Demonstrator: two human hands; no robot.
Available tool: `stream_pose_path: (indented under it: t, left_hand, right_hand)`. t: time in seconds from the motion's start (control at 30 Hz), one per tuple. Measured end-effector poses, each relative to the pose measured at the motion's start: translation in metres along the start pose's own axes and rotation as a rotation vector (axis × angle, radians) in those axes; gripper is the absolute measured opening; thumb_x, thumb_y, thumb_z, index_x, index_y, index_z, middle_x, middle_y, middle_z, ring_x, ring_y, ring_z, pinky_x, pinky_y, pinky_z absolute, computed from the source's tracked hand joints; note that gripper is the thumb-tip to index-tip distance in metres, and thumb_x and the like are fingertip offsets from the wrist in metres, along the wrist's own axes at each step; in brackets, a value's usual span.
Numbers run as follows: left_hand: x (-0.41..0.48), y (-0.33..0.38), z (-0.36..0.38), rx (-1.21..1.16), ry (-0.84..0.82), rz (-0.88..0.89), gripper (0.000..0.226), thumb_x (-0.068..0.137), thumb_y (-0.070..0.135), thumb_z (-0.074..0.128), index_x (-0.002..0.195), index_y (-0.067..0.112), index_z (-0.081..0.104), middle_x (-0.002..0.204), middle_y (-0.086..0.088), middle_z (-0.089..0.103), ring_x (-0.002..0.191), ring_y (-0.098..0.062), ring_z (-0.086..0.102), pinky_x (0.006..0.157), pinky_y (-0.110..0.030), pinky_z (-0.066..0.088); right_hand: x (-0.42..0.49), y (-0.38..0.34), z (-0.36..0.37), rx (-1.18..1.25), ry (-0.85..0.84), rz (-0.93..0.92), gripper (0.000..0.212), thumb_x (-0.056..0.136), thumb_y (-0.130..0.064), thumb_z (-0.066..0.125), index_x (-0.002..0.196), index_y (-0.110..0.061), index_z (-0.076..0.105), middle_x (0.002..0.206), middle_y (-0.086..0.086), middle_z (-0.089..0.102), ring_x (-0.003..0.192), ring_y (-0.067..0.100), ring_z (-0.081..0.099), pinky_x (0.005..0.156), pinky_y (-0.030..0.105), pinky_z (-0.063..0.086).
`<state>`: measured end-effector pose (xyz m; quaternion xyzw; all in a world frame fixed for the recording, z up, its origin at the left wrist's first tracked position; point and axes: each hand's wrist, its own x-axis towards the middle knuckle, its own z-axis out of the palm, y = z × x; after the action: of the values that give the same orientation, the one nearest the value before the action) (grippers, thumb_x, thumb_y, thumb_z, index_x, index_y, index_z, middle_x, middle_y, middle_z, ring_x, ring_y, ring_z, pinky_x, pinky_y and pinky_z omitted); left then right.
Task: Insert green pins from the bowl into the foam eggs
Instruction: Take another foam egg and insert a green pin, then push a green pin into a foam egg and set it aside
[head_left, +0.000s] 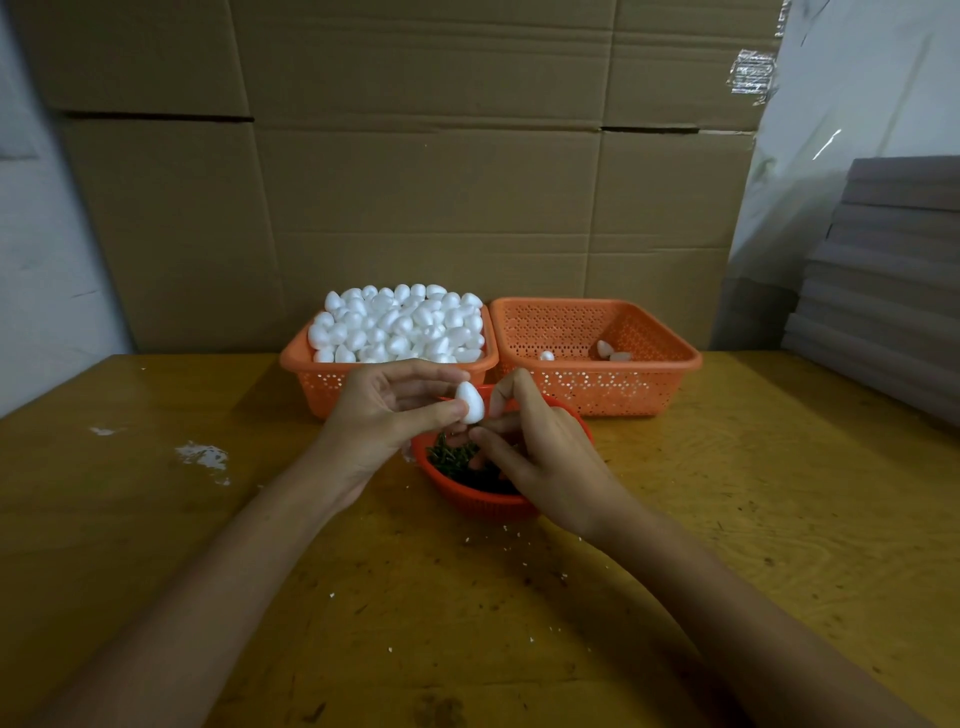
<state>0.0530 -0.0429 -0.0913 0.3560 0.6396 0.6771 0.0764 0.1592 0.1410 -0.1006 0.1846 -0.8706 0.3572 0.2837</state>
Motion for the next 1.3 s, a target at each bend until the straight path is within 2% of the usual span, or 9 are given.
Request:
stream_pose_path:
  t: [0.1, 0.27, 0.47, 0.6, 0.8, 1.03, 1.17, 1.23, 1.3]
  left_hand:
    - [0.0, 0.0, 0.001, -0.016, 0.005, -0.006, 0.036, 0.077, 0.024, 0.093, 0.11, 0.021, 0.08, 0.112, -0.012, 0.079, 0.102, -0.036, 0.077, 0.097, -0.081, 0.045]
    - [0.001, 0.002, 0.009, -0.111, -0.035, 0.04, 0.05, 0.089, 0.014, 0.077, 0.137, 0.018, 0.065, 0.129, -0.008, 0.074, 0.114, -0.029, 0.074, 0.093, -0.038, 0.062]
    - [0.001, 0.0, 0.009, 0.098, -0.002, 0.043, 0.015, 0.098, 0.001, 0.067, 0.11, 0.004, 0.075, 0.109, -0.008, 0.079, 0.107, -0.024, 0.075, 0.093, -0.038, 0.063]
    - [0.001, 0.0, 0.01, 0.09, -0.005, 0.051, 0.014, 0.099, 0.0, 0.066, 0.107, 0.004, 0.075, 0.103, -0.01, 0.079, 0.103, -0.023, 0.076, 0.087, -0.032, 0.063]
    - [0.002, -0.002, 0.006, 0.049, 0.018, 0.035, 0.014, 0.099, 0.002, 0.065, 0.109, 0.005, 0.075, 0.106, -0.012, 0.078, 0.106, -0.027, 0.075, 0.09, -0.041, 0.064]
    - [0.004, -0.006, 0.002, 0.039, 0.027, 0.026, 0.014, 0.1, 0.004, 0.066, 0.106, 0.01, 0.077, 0.106, -0.011, 0.078, 0.106, -0.033, 0.074, 0.09, -0.046, 0.064]
    - [0.004, -0.006, -0.001, 0.073, 0.034, 0.006, 0.011, 0.099, 0.013, 0.069, 0.106, 0.016, 0.078, 0.108, -0.01, 0.078, 0.102, -0.036, 0.075, 0.096, -0.07, 0.054]
    - [0.004, -0.007, -0.001, 0.09, 0.037, -0.008, 0.011, 0.099, 0.014, 0.07, 0.105, 0.017, 0.078, 0.107, -0.01, 0.078, 0.1, -0.041, 0.074, 0.093, -0.079, 0.049]
    - [0.004, -0.007, -0.001, 0.101, 0.026, -0.004, 0.011, 0.099, 0.012, 0.069, 0.104, 0.016, 0.078, 0.106, -0.01, 0.078, 0.097, -0.039, 0.075, 0.092, -0.073, 0.053]
  right_hand:
    - [-0.001, -0.002, 0.0, -0.014, 0.007, 0.017, 0.022, 0.105, -0.022, 0.06, 0.106, -0.027, 0.039, 0.102, -0.009, 0.079, 0.082, 0.003, 0.075, 0.07, 0.037, 0.06]
    - [0.004, 0.004, -0.014, -0.066, 0.132, 0.086, 0.016, 0.105, -0.016, 0.059, 0.108, -0.019, 0.043, 0.094, -0.005, 0.079, 0.076, 0.012, 0.074, 0.066, 0.05, 0.058]
    - [0.005, 0.043, -0.06, 0.07, 0.43, 0.419, 0.007, 0.106, -0.015, 0.056, 0.107, -0.01, 0.052, 0.098, 0.004, 0.078, 0.071, 0.016, 0.076, 0.059, 0.031, 0.06]
    - [-0.001, 0.067, -0.075, 0.188, 0.536, 0.571, 0.009, 0.105, -0.018, 0.059, 0.109, -0.01, 0.056, 0.093, 0.004, 0.079, 0.072, 0.025, 0.077, 0.068, 0.045, 0.061]
    - [0.003, 0.078, -0.077, 0.22, 0.612, 0.603, 0.006, 0.104, -0.022, 0.061, 0.103, -0.017, 0.058, 0.095, 0.005, 0.079, 0.076, 0.027, 0.077, 0.072, 0.048, 0.062]
    - [0.003, 0.083, -0.079, 0.078, 0.575, 0.549, 0.02, 0.109, -0.016, 0.049, 0.126, -0.022, 0.058, 0.096, 0.001, 0.076, 0.077, 0.02, 0.076, 0.066, 0.04, 0.062]
    - [0.004, 0.075, -0.077, -0.167, 0.6, 0.458, 0.034, 0.111, -0.016, 0.042, 0.142, -0.027, 0.048, 0.089, -0.006, 0.072, 0.067, 0.009, 0.07, 0.057, 0.028, 0.055]
    - [0.007, 0.064, -0.074, -0.2, 0.564, 0.411, 0.036, 0.11, -0.02, 0.045, 0.145, -0.028, 0.045, 0.09, -0.007, 0.071, 0.071, 0.007, 0.069, 0.059, 0.025, 0.054]
    - [0.011, 0.046, -0.066, -0.202, 0.416, 0.353, 0.031, 0.108, -0.026, 0.048, 0.14, -0.026, 0.051, 0.096, -0.007, 0.071, 0.08, 0.006, 0.07, 0.07, 0.031, 0.06]
